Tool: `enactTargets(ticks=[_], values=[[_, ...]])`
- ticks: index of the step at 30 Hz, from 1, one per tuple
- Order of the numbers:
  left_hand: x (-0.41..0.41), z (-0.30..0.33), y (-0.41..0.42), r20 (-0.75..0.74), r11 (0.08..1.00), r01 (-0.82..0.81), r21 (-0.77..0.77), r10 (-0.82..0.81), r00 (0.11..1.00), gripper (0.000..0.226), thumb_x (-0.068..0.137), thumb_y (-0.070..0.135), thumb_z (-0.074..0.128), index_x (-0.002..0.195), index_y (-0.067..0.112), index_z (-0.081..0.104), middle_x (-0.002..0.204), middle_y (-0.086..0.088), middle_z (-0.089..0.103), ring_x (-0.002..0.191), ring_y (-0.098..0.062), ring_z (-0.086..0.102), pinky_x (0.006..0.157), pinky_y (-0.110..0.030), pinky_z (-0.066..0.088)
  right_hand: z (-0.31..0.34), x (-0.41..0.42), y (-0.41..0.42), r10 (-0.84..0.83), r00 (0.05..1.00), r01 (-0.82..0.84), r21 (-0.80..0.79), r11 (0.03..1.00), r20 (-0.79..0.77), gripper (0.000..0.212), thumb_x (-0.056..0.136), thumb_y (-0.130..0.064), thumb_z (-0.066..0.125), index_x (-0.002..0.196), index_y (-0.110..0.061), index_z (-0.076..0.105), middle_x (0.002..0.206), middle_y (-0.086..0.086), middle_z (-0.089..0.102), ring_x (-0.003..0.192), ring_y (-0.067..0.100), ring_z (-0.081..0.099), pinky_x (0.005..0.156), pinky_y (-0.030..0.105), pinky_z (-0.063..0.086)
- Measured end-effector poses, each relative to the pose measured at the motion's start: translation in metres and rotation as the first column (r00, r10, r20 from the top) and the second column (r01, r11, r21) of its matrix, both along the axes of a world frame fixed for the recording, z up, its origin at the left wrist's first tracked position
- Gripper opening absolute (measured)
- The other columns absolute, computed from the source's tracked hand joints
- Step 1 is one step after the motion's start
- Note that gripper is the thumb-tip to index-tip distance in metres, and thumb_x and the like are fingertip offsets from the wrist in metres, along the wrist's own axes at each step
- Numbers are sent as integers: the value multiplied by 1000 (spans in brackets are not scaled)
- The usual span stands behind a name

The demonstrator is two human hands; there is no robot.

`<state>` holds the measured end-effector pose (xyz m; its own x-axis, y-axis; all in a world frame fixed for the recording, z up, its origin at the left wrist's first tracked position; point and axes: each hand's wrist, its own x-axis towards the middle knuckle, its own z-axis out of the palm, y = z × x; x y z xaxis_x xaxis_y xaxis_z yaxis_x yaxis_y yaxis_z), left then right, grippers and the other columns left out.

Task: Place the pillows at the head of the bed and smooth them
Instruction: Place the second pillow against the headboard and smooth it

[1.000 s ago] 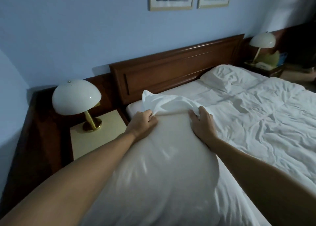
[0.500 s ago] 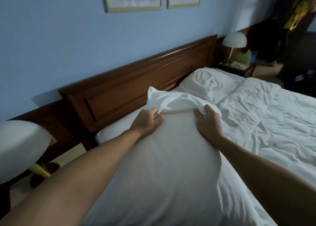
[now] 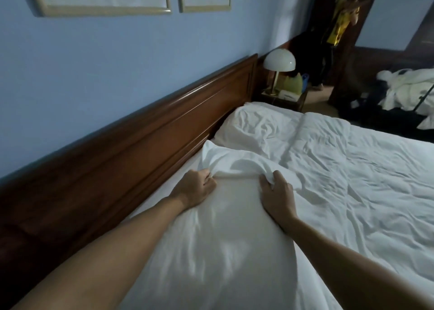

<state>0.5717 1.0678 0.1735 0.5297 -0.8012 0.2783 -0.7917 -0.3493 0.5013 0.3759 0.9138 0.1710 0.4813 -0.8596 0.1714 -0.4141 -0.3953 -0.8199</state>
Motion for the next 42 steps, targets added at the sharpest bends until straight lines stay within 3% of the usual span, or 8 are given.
enactTargets(ticks=[9, 15, 19, 22, 26, 29, 34, 42], values=[[192, -70, -78, -86, 986, 64, 154, -52, 995, 34, 86, 37, 50, 60, 24, 33, 69, -20, 63, 66, -37, 60, 56, -36, 34, -82, 175, -54, -45, 999, 44, 114, 992, 2, 33, 104, -27, 55, 80, -9, 41, 68, 4, 49, 74, 32, 44, 64, 35, 21], [262, -135, -96, -124, 977, 35, 211, -8, 992, 38, 94, 26, 55, 61, 24, 36, 76, -22, 65, 73, -39, 63, 58, -39, 37, -156, 247, -75, 1, 996, 15, 176, 984, -88, 29, 104, -31, 53, 90, -6, 46, 90, 21, 62, 86, 39, 57, 73, 41, 42], [284, -190, -101, -72, 872, -16, 489, 59, 996, 26, 96, 35, 50, 75, 22, 40, 101, -15, 64, 92, -37, 61, 68, -40, 42, -210, 268, -91, 141, 899, -66, 190, 980, -415, 41, 99, -48, 54, 93, -8, 55, 100, 17, 67, 91, 39, 62, 75, 40, 49], [282, -221, -105, 24, 827, -114, 551, 121, 992, 35, 86, 48, 56, 102, 17, 50, 115, -10, 58, 108, -34, 54, 84, -41, 41, -229, 268, -114, 96, 754, -158, -38, 987, -650, 66, 86, -79, 51, 105, -17, 63, 111, 6, 69, 100, 31, 66, 77, 38, 53], [267, -254, -127, 16, 912, -143, 384, 148, 989, 68, 82, 62, 50, 132, 16, 54, 139, -9, 53, 129, -30, 45, 105, -44, 39, -240, 293, -143, 78, 755, -228, -149, 962, -651, 91, 82, -90, 37, 142, -23, 50, 148, 6, 51, 131, 33, 50, 102, 51, 44], [268, -272, -147, 25, 913, -121, 391, 121, 992, 78, 82, 72, 37, 147, 29, 40, 162, -7, 30, 149, -31, 19, 120, -52, 17, -254, 329, -159, 130, 680, -297, -109, 949, -721, 103, 76, -98, 21, 159, -37, 25, 171, 5, 17, 155, 38, 18, 118, 67, 19], [283, -323, -154, 10, 892, -67, 446, 70, 998, 82, 84, 85, 19, 156, 49, 1, 169, 6, -12, 153, -29, -17, 119, -62, -8, -304, 364, -182, 204, 644, -335, -33, 942, -738, 105, 72, -102, 11, 161, -48, 1, 174, -1, -7, 158, 39, -10, 115, 77, -5], [313, -395, -158, 188, 903, -188, 387, 122, 975, 82, 87, 83, 19, 157, 47, -4, 169, 1, -13, 154, -32, -14, 119, -64, 0, -373, 397, -183, 81, 647, -333, -186, 924, -758, 102, 74, -99, 2, 160, -46, -9, 172, 2, -17, 155, 38, -21, 114, 77, -8]])
